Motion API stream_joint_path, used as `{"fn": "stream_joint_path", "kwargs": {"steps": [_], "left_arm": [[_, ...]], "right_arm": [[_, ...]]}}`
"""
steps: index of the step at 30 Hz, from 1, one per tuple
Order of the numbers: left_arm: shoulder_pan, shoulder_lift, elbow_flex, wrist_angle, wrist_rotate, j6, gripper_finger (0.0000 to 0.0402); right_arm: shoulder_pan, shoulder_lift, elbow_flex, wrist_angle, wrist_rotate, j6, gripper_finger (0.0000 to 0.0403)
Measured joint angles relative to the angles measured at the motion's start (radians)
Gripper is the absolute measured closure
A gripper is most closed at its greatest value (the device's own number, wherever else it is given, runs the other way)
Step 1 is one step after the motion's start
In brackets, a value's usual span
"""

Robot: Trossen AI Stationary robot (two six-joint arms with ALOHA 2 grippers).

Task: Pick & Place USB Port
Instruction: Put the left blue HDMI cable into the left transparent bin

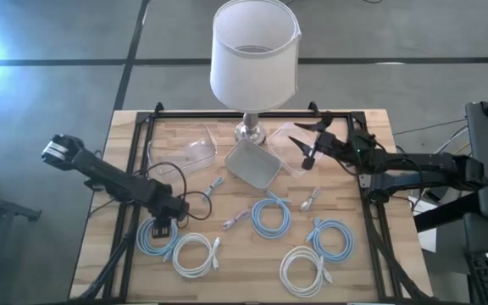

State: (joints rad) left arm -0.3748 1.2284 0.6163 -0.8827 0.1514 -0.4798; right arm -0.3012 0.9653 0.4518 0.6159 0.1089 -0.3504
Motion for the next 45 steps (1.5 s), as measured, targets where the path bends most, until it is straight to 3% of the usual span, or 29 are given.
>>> {"fn": "stream_joint_path", "kwargs": {"steps": [9,18,27,36,40,45], "left_arm": [[-0.007,0.078,0.000,0.022,0.008,0.027,0.0243],[-0.007,0.063,0.011,0.038,0.012,0.027,0.0383],[-0.006,0.026,0.096,-0.091,-0.071,-0.015,0.0377],[-0.006,0.017,0.319,-0.338,-0.330,0.038,0.0377],[-0.006,0.006,0.407,-0.385,-0.501,0.089,0.0373],[-0.004,-0.005,0.490,-0.436,-0.785,0.104,0.0383]], "right_arm": [[0.000,0.072,0.045,-0.011,-0.001,-0.002,0.0199],[0.000,0.136,0.079,-0.017,-0.002,-0.002,0.0199],[0.000,0.184,0.101,-0.016,-0.003,-0.002,0.0199],[-0.001,0.190,0.101,-0.014,-0.003,-0.002,0.0199],[-0.001,0.190,0.101,-0.014,-0.003,-0.002,0.0199],[0.000,0.191,0.101,-0.020,-0.003,0.002,0.0199]]}}
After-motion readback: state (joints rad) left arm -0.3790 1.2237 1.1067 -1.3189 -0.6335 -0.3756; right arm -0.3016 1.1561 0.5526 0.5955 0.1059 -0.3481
